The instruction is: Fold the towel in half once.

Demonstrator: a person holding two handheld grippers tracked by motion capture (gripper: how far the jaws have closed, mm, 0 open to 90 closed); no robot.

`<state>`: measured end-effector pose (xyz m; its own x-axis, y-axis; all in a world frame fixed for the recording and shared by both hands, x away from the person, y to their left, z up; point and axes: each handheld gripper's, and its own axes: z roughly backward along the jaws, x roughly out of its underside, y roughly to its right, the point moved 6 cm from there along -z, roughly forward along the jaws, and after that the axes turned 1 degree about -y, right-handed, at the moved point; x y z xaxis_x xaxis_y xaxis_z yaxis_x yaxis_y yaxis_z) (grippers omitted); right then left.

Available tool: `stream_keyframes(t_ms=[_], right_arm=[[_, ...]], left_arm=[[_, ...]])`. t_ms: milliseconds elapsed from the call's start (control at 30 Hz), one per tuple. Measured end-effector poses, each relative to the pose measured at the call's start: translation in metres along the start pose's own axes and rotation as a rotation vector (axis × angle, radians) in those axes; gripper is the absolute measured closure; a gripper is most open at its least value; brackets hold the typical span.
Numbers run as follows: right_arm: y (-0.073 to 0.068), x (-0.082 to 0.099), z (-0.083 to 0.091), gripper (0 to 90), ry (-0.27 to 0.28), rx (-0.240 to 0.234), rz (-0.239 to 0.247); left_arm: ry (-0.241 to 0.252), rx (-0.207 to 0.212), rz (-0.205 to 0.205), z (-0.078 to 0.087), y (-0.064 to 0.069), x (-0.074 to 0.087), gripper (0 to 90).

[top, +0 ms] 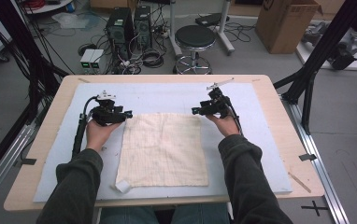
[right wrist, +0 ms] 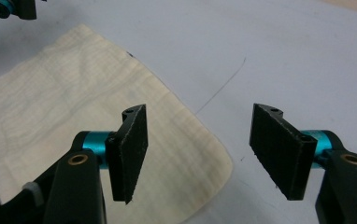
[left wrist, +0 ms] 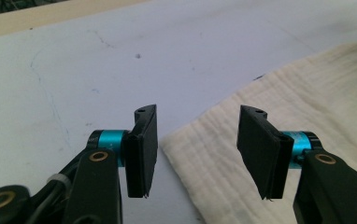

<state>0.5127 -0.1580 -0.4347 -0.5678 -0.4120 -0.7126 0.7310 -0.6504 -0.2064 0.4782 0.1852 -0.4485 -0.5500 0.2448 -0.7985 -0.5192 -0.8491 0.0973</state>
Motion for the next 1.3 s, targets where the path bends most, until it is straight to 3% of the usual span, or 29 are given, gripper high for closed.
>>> stream_keyframes(t_ms=[167,333,500,700,833,967,1033,1100,1300], right_arm=[[0.004,0.006,-0.008,42.8,-0.026,0.005,-0.023],[0.008,0.01,-0.014,46.5,-0.05,0.019,-0.03],[0.01,0.015,-0.018,50.7,-0.068,0.034,-0.03],[0.011,0.023,-0.024,53.8,-0.088,0.038,-0.043],[0.009,0.025,-0.03,62.4,-0.112,0.05,-0.034],[0.006,0.025,-0.035,72.8,-0.134,0.085,0.004],[0.006,0.025,-0.035,80.8,-0.135,0.072,-0.005],[0.005,0.025,-0.035,82.5,-0.139,0.065,-0.002],[0.006,0.021,-0.03,83.6,-0.107,0.057,-0.005]], left_arm=[[-0.031,-0.023,0.024,-0.009,-0.005,0.006,50.7],[-0.029,-0.042,0.057,-0.016,-0.006,0.008,52.7],[-0.076,-0.045,0.059,-0.024,-0.006,0.015,52.5],[-0.088,-0.057,0.05,-0.03,-0.003,0.018,54.3],[-0.097,-0.084,0.026,-0.029,-0.004,0.018,60.7],[-0.097,-0.066,0.03,-0.029,-0.002,0.018,74.7],[-0.099,-0.058,0.023,-0.029,0.0,0.018,81.5],[-0.097,-0.052,0.017,-0.029,0.001,0.018,85.8],[-0.054,-0.036,0.022,-0.022,0.001,0.011,87.3]])
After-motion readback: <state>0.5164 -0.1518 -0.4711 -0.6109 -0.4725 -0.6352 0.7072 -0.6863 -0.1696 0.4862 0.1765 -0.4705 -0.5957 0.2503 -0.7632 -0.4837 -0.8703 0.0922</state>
